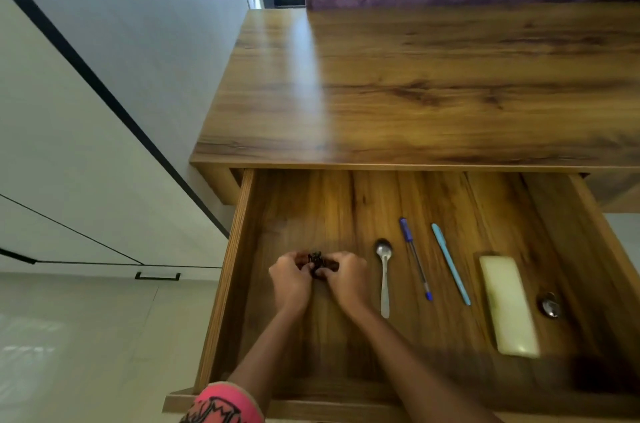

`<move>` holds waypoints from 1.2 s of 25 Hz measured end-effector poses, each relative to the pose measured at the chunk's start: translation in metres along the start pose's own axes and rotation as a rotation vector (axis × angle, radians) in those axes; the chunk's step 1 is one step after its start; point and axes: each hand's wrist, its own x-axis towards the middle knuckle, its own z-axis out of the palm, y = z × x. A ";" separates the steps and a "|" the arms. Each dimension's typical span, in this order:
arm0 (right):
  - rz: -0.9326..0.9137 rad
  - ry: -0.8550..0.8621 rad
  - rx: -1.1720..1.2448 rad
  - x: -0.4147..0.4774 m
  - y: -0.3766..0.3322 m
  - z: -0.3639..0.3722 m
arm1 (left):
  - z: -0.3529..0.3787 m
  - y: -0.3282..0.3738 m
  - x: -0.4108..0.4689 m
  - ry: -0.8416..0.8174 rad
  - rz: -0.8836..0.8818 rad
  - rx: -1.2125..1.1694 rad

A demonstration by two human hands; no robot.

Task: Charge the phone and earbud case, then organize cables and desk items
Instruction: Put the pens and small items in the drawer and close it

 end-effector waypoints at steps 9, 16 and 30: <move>-0.010 0.018 -0.044 -0.001 0.005 0.005 | 0.005 -0.013 -0.007 -0.005 0.164 0.068; -0.013 0.152 -0.046 -0.023 0.013 -0.024 | 0.004 -0.008 -0.038 -0.026 0.362 0.176; -0.452 0.509 -0.432 -0.180 0.098 -0.097 | 0.033 -0.038 -0.203 0.084 0.875 0.560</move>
